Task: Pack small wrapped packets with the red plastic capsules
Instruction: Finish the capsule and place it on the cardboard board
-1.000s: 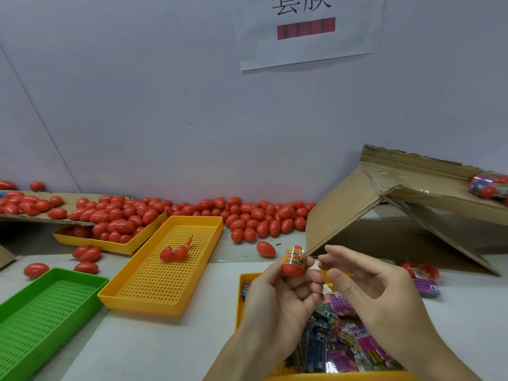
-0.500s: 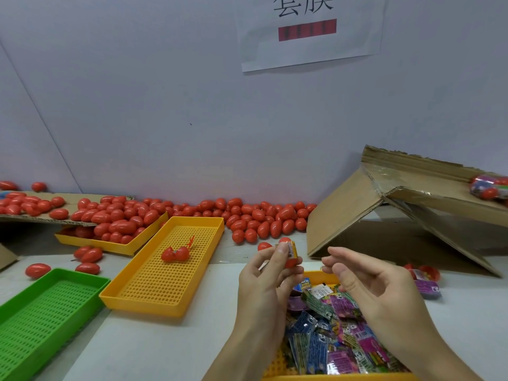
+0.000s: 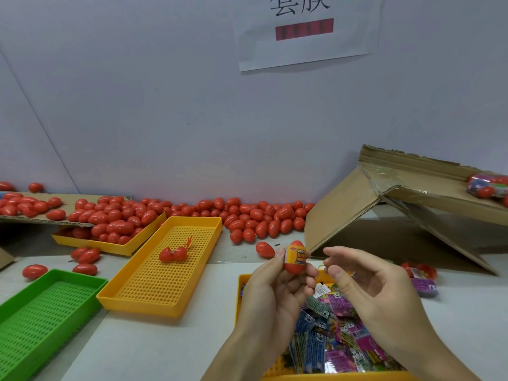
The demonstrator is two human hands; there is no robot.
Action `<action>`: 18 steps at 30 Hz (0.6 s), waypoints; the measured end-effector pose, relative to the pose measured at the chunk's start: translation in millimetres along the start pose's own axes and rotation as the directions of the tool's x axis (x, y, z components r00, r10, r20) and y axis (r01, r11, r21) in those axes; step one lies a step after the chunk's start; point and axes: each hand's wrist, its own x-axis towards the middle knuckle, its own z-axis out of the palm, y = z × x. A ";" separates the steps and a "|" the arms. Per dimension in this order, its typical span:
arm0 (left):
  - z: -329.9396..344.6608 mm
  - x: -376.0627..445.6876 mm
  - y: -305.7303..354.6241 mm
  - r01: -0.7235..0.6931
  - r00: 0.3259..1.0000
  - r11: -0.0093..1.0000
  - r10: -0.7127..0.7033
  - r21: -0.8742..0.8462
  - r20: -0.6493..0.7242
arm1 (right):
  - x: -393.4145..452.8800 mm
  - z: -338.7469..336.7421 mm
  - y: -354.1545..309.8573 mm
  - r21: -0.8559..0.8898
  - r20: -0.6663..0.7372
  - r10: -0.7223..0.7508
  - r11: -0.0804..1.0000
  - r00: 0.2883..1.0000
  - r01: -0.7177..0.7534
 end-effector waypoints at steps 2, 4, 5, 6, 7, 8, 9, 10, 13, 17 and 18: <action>0.2 0.1 0.4 0.011 0.999 0.993 -0.015 0.116 0.034 | -0.1 -1.9 -1.1 0.032 0.040 -0.002 0.999 0.999 0.001; 1.6 -2.0 1.7 0.029 0.994 0.969 -0.054 0.245 0.095 | -0.3 -4.4 -2.3 0.067 0.106 0.009 0.998 0.994 -0.016; 2.4 -3.4 1.7 0.048 0.989 0.957 -0.086 0.285 0.122 | -0.4 -5.7 -2.8 0.070 0.135 0.016 0.997 0.991 -0.025; 3.1 -4.5 1.7 0.073 0.983 0.950 -0.120 0.304 0.139 | -0.3 -6.9 -3.6 0.068 0.158 0.023 0.997 0.987 -0.034; 4.0 -5.7 1.5 0.101 0.978 0.946 -0.151 0.307 0.145 | 0.0 -7.9 -4.7 0.066 0.175 0.030 0.997 0.984 -0.042; 4.9 -6.4 1.2 0.125 0.974 0.947 -0.174 0.295 0.146 | 0.5 -8.6 -5.8 0.071 0.188 0.033 0.996 0.982 -0.047; 6.3 -7.1 1.0 0.143 0.971 0.953 -0.188 0.268 0.149 | 0.7 -9.3 -6.7 0.082 0.195 0.035 0.995 0.980 -0.051; 8.0 -7.7 0.8 0.157 0.968 0.960 -0.196 0.233 0.154 | 1.1 -9.9 -7.5 0.096 0.196 0.036 0.994 0.980 -0.056; 12.2 -9.3 -0.2 0.190 0.964 0.973 -0.210 0.130 0.161 | 2.3 -10.5 -7.5 0.124 0.178 0.038 0.990 0.983 -0.061; 12.4 -10.1 -1.3 0.193 0.959 0.978 -0.206 0.084 0.196 | 2.8 -10.2 -4.0 0.149 0.170 0.033 0.987 0.985 -0.059; 12.1 -10.2 -1.0 0.190 0.957 0.979 -0.203 0.079 0.208 | 2.8 -9.9 -3.9 0.149 0.170 0.032 0.987 0.985 -0.058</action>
